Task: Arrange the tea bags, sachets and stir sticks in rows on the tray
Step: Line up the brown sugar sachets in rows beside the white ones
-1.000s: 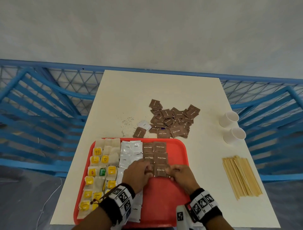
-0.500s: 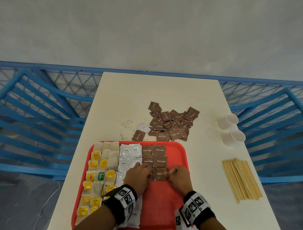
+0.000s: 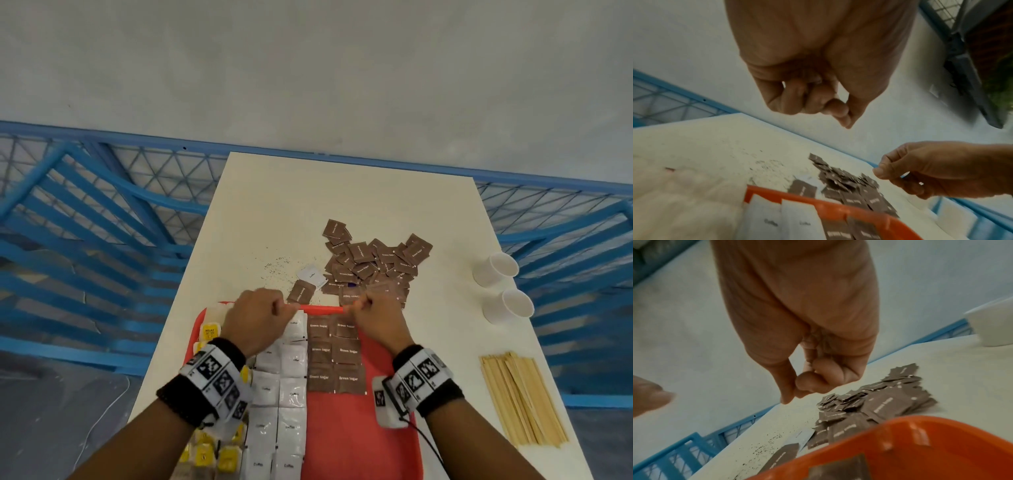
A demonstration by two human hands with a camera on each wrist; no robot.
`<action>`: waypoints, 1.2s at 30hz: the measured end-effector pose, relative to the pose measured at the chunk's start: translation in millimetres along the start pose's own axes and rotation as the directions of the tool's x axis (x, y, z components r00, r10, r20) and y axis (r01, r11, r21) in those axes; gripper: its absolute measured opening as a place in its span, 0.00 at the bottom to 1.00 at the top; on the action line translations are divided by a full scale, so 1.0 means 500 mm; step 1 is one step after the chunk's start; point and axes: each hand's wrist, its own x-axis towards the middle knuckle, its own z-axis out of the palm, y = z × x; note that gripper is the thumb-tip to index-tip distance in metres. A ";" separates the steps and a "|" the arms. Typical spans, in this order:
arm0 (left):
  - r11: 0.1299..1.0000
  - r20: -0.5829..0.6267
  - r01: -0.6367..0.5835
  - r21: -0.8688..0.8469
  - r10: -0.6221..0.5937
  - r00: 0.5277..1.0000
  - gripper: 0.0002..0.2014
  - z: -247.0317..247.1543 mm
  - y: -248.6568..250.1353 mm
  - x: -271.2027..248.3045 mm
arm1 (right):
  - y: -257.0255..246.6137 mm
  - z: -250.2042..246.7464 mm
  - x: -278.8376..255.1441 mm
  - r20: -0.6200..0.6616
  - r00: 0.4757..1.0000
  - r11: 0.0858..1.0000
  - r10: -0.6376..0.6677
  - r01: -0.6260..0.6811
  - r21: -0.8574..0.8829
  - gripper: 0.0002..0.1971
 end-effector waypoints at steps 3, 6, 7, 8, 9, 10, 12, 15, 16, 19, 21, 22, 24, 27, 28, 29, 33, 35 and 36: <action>0.997 -0.088 0.038 -0.066 -0.044 0.995 0.23 -0.032 -0.020 0.010 | -0.049 0.019 0.065 0.089 0.996 0.996 0.008 -0.016 0.093 0.08; 0.995 -0.113 0.039 -0.088 -0.049 0.992 0.24 -0.038 -0.024 -0.015 | -0.074 0.068 0.139 0.090 0.996 1.000 0.000 -0.002 0.025 0.07; 0.995 -0.095 0.038 -0.096 -0.047 0.994 0.23 -0.034 -0.026 -0.028 | -0.083 0.084 0.161 0.089 0.996 1.000 -0.003 0.004 -0.011 0.08; 0.993 -0.072 0.033 -0.112 -0.042 0.997 0.23 -0.028 -0.031 -0.042 | -0.090 0.101 0.180 0.097 0.995 0.998 -0.003 0.009 -0.059 0.10; 0.990 -0.052 0.033 -0.135 -0.040 0.998 0.23 -0.020 -0.039 -0.055 | -0.099 0.116 0.195 0.114 0.993 0.992 0.005 0.010 -0.126 0.14; 0.987 -0.037 0.039 -0.154 -0.045 0.998 0.22 -0.011 -0.050 -0.066 | -0.106 0.129 0.207 0.135 0.991 0.977 0.021 0.008 -0.215 0.19; 0.982 -0.016 0.053 -0.181 -0.057 0.998 0.22 0.003 -0.072 -0.083 | -0.113 0.149 0.223 0.159 0.985 0.924 0.072 -0.006 -0.383 0.31; 0.972 0.004 0.062 -0.225 -0.063 0.998 0.22 0.007 -0.091 -0.103 | -0.116 0.164 0.234 0.150 0.980 0.895 0.134 -0.055 -0.443 0.37; 0.970 0.006 0.065 -0.235 -0.065 0.998 0.22 0.005 -0.096 -0.108 | -0.118 0.166 0.237 0.149 0.978 0.901 0.148 -0.071 -0.428 0.34; 0.964 0.011 0.078 -0.254 -0.078 0.997 0.21 -0.004 -0.111 -0.114 | -0.127 0.156 0.241 0.149 0.983 0.927 0.107 -0.045 -0.374 0.16; 0.964 -0.002 0.076 -0.253 -0.080 0.997 0.21 -0.014 -0.116 -0.113 | -0.128 0.131 0.239 0.130 0.991 0.938 0.036 0.011 -0.346 0.11; 0.965 -0.008 0.078 -0.251 -0.083 0.997 0.20 -0.020 -0.115 -0.110 | -0.129 0.115 0.234 0.105 0.994 0.943 -0.012 0.046 -0.331 0.12; 0.960 -0.023 0.083 -0.268 -0.092 0.995 0.19 -0.032 -0.110 -0.104 | -0.134 0.076 0.207 0.028 0.998 0.979 -0.061 0.065 -0.192 0.11; 0.948 -0.067 0.067 -0.311 -0.092 0.993 0.09 -0.050 -0.076 -0.087 | -0.143 0.021 0.144 -0.041 0.993 0.994 -0.106 0.107 0.015 0.04; 0.943 -0.076 0.076 -0.324 -0.107 0.991 0.05 -0.055 -0.061 -0.082 | -0.147 0.009 0.120 -0.014 0.992 0.990 -0.122 0.123 0.074 0.03; 0.933 -0.073 0.097 -0.346 -0.130 0.989 0.04 -0.058 -0.047 -0.076 | -0.154 0.001 0.094 0.028 0.990 0.982 -0.138 0.133 0.131 0.04; 0.867 0.079 0.183 -0.463 -0.165 0.983 0.13 -0.057 -0.020 -0.058 | -0.184 -0.005 -0.013 0.147 0.970 0.945 -0.192 0.142 0.296 0.05; 0.845 0.147 0.200 -0.496 -0.146 0.978 0.11 -0.055 -0.017 -0.069 | -0.189 0.007 -0.054 0.171 0.962 0.936 -0.211 0.148 0.320 0.05; 0.847 0.161 0.203 -0.492 -0.141 0.977 0.11 -0.053 -0.018 -0.079 | -0.186 0.014 -0.070 0.182 0.961 0.931 -0.209 0.139 0.337 0.06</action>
